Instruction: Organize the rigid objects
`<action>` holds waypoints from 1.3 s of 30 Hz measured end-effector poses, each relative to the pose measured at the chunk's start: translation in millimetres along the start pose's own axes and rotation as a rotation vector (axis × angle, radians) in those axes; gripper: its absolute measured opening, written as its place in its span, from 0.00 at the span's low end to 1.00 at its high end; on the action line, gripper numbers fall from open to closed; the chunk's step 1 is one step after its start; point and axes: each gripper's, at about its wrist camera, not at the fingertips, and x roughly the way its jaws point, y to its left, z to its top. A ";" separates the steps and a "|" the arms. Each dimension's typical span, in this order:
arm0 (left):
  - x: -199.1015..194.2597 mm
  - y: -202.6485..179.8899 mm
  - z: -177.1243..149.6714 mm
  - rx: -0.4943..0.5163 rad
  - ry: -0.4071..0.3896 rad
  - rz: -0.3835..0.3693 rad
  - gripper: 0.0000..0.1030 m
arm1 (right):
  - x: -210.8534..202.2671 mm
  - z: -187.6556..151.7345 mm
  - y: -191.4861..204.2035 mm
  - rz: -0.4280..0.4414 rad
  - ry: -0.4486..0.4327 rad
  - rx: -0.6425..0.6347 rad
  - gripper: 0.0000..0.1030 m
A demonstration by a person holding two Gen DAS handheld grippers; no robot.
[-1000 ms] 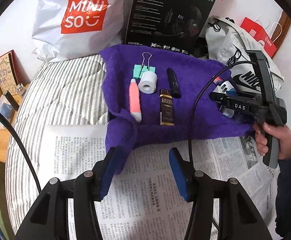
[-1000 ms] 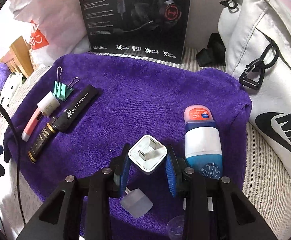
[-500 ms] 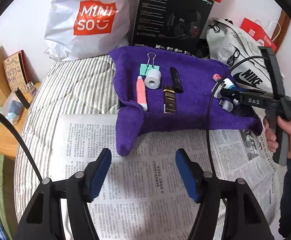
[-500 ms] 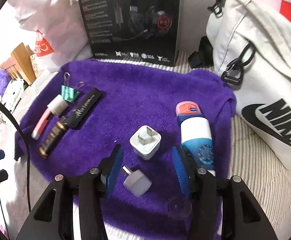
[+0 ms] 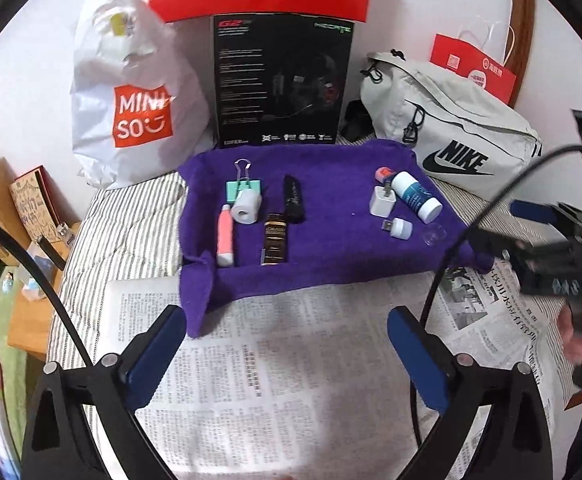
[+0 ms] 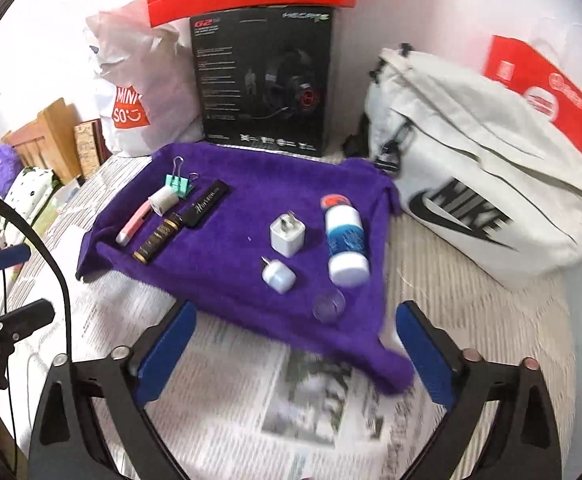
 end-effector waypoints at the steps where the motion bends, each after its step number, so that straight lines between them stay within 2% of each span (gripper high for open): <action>1: -0.8 -4.5 1.1 0.002 0.001 0.004 0.99 | -4.7 -4.3 0.6 -0.004 0.005 0.007 1.00; 13: -29.3 -52.4 10.1 0.007 -0.044 0.067 0.99 | -52.5 -35.2 -9.0 -0.048 0.020 0.152 1.00; 28: -45.6 -48.9 1.7 -0.026 -0.044 0.095 0.99 | -81.6 -50.6 -23.8 -0.130 0.008 0.194 1.00; 39: -47.5 -52.1 0.4 -0.013 -0.034 0.097 0.99 | -87.1 -51.2 -19.6 -0.136 0.004 0.175 1.00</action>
